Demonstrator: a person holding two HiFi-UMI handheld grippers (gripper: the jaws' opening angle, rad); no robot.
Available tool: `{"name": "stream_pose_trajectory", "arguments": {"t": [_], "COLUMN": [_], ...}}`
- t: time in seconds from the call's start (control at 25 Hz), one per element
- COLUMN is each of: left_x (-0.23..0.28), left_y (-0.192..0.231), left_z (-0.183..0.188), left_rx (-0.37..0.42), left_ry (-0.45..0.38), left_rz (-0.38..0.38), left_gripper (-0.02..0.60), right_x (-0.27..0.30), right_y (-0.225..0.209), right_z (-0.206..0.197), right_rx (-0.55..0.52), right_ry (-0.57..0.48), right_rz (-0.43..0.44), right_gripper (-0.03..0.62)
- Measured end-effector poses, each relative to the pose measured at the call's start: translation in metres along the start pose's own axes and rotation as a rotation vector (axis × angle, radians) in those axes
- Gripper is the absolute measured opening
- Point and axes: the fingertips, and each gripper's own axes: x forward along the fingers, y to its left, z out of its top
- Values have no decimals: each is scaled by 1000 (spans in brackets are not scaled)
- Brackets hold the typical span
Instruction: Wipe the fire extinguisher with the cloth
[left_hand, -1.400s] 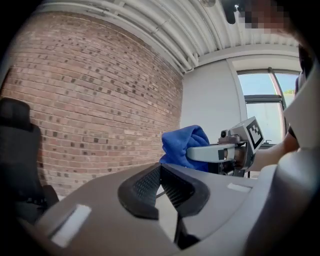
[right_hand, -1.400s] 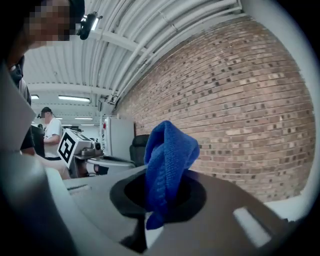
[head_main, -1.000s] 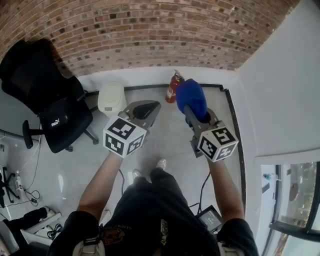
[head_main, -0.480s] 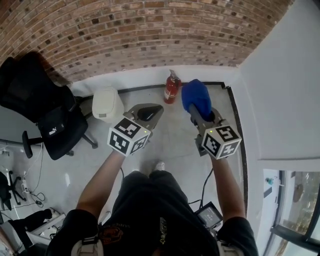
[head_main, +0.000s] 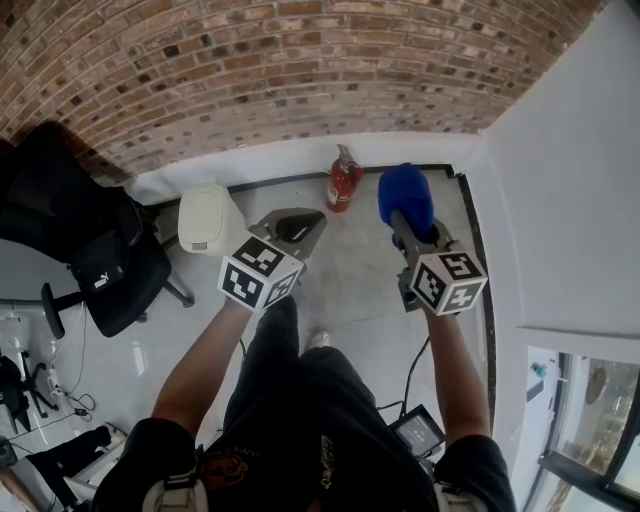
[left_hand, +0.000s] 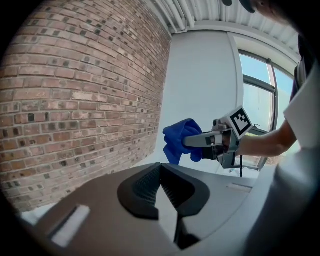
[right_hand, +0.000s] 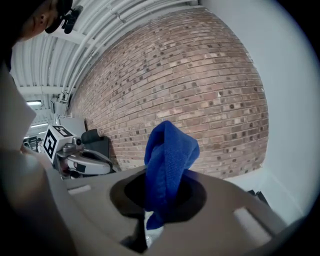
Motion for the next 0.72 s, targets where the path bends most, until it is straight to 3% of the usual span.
{"name": "stream_pose_trajectory", "arguments": {"t": [0.12,0.32,0.56,0.72], "left_x": [21,58,104,137], "left_y": [36,105,161,191], "left_z": [-8,-16,-54,-85], "left_rx": [-19,-30,-97,-150], "left_ry": [-5,-80,-4,34], "left_rz": [-9,-1,-45,-27], "left_gripper": [8,8,8,8], "right_x": [36,107,182,230], "right_y": [-9,-29,-53,-82], "right_z": [-5,-20,-55,-107], "right_rx": [-25,-30,-33,46], "right_ry": [56,160,277,340], "right_rz": [-22,-53,-88,-112], "right_gripper": [31,31,31,31]}}
